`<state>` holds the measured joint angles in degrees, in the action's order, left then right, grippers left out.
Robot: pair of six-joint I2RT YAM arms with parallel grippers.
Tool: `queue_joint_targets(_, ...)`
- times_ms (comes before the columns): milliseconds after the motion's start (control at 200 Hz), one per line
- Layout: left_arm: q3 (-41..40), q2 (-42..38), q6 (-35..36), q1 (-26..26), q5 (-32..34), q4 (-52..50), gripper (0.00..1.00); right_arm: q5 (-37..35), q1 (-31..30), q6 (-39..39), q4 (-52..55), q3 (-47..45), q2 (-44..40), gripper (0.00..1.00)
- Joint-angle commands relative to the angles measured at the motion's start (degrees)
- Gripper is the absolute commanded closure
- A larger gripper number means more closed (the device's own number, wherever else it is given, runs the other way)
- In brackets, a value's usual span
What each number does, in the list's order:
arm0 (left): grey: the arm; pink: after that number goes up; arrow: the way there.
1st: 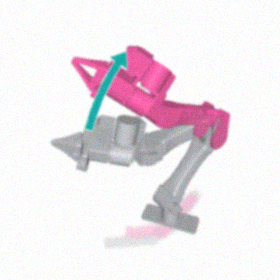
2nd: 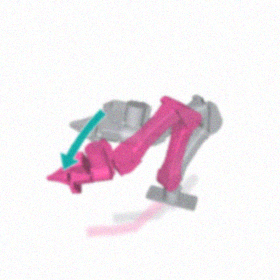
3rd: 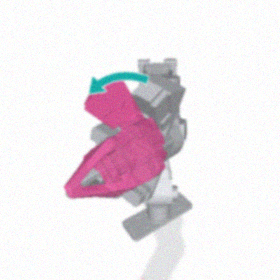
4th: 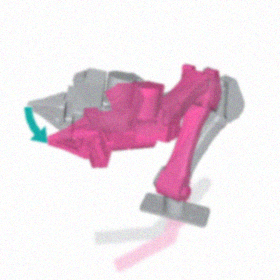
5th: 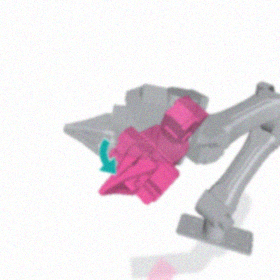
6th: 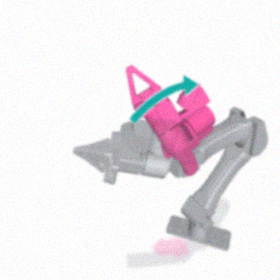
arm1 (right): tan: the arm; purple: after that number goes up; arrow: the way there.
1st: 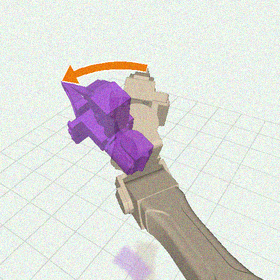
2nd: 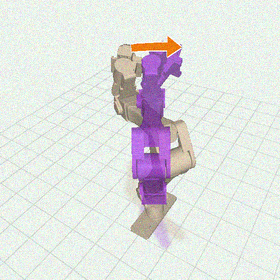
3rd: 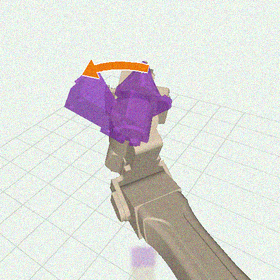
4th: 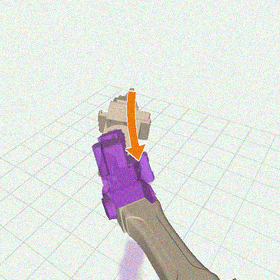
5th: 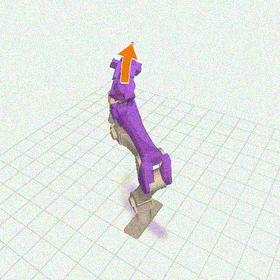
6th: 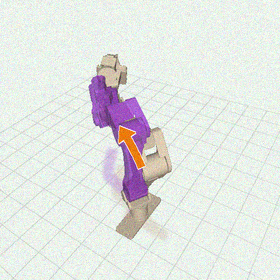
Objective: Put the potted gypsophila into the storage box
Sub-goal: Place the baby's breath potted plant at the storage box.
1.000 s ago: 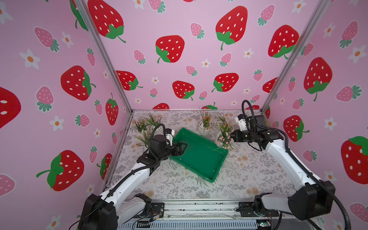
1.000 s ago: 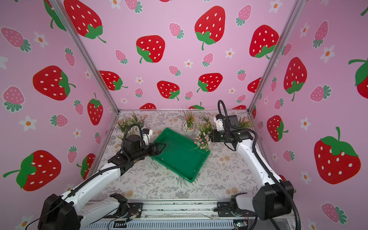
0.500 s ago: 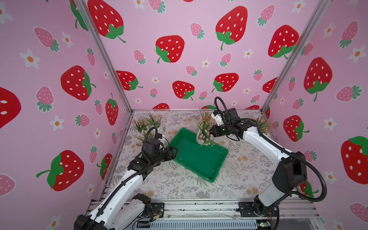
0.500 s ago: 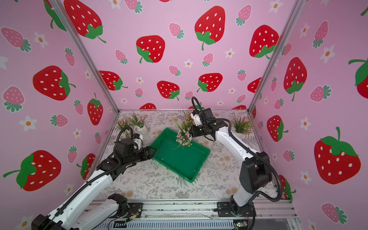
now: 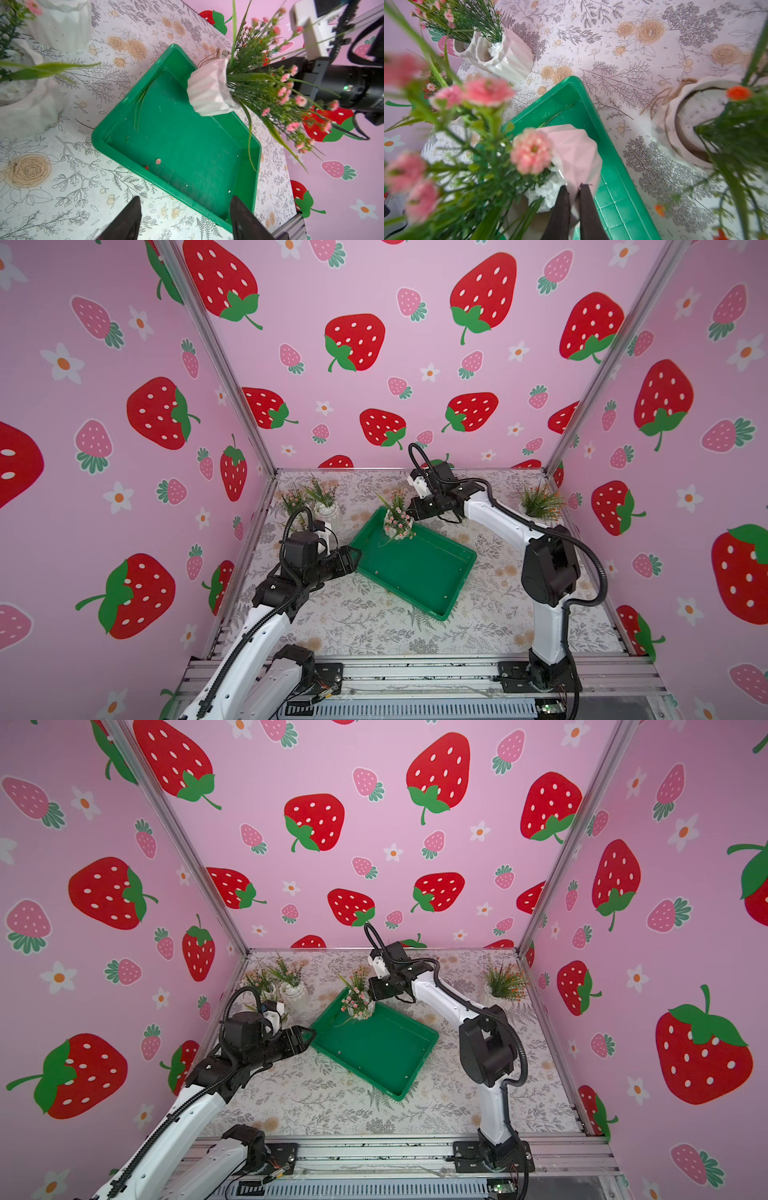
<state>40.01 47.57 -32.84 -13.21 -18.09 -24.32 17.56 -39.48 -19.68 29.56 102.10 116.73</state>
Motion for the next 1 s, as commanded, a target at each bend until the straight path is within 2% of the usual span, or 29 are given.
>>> queue_joint_targets(0,0.29,-0.58,-0.2,0.31,-0.52,-0.99,0.31,0.83,-0.98,-1.56,-1.85,4.8,1.65,1.0)
queue_joint_targets(826,-0.55,0.33,-0.47,0.82,-0.81,-0.68,0.3,-0.38,-2.07,-2.99,1.16,15.2,14.11,1.0)
queue_joint_targets(996,-0.53,0.07,-0.47,0.92,-0.8,-0.81,0.3,-0.08,-2.08,-2.82,2.24,16.44,15.33,0.92)
